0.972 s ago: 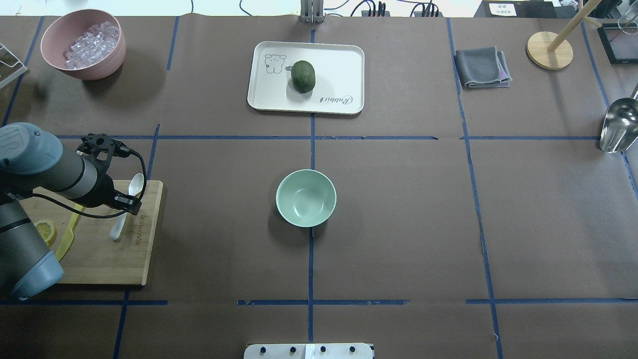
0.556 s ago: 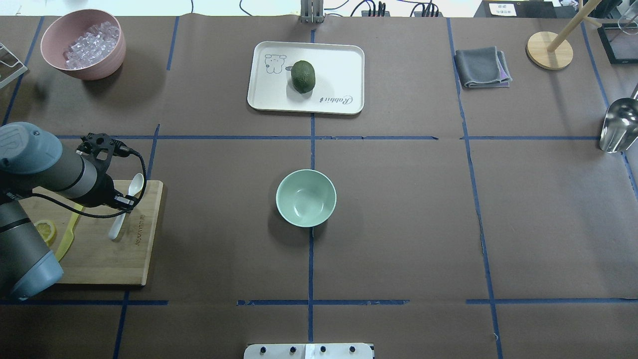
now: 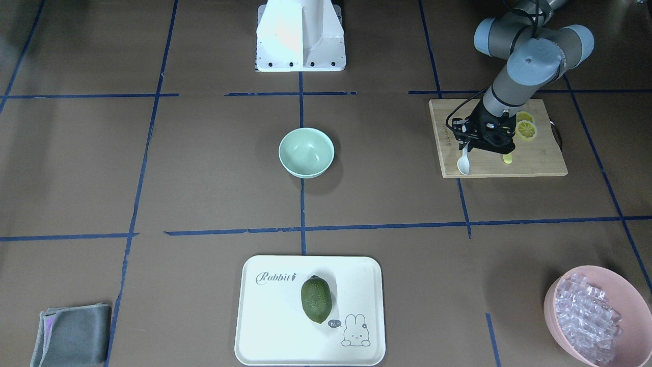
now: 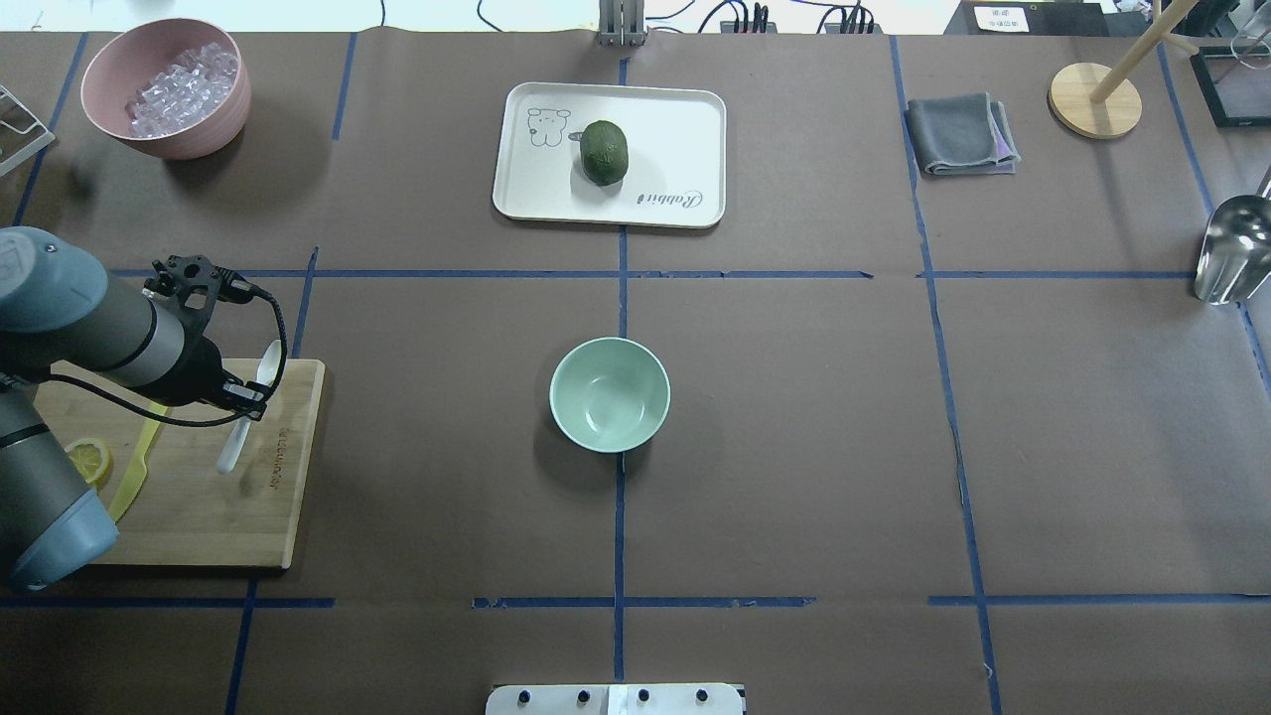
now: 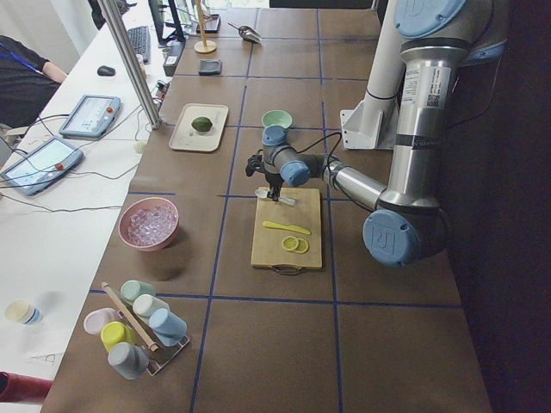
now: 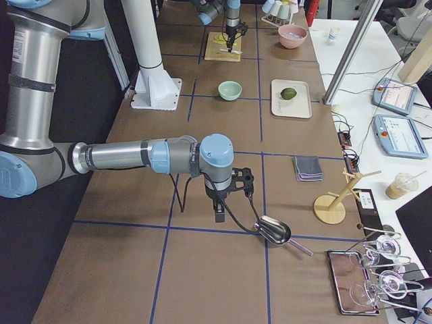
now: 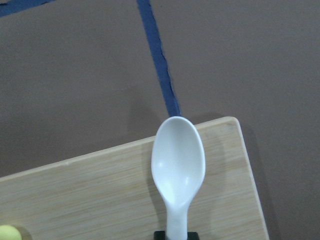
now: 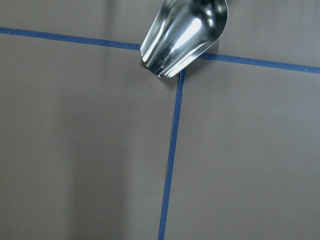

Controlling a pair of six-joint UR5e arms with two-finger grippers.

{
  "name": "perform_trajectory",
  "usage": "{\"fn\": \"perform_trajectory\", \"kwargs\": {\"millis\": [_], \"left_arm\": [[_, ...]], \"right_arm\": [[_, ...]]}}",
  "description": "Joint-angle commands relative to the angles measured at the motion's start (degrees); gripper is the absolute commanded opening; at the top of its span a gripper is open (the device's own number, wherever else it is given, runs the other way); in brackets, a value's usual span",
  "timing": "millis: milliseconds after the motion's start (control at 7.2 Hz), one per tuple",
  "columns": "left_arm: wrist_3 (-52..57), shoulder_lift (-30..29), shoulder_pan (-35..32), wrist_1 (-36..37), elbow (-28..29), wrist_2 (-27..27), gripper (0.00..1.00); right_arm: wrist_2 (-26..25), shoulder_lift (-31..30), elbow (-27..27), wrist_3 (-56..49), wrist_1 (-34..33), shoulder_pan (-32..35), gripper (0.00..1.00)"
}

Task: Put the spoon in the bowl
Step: 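Lift the white spoon with the left gripper and carry it to the bowl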

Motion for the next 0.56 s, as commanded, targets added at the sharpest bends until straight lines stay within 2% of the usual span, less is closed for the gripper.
{"fn": "perform_trajectory", "kwargs": {"millis": [0,278,417], "left_arm": [[-0.1,-3.1,-0.6,4.6,-2.5,-0.7,0.0],[-0.5,-13.7,-0.1,14.6,-2.9,-0.5,0.0],[-0.6,-19.5,0.9,15.3,-1.0,-0.4,0.0]], "right_arm": [[0.0,0.0,0.1,0.0,0.0,0.0,1.0],[0.0,-0.1,0.0,0.0,0.0,0.0,1.0],[0.1,-0.2,0.1,0.0,0.0,0.0,1.0]]}}
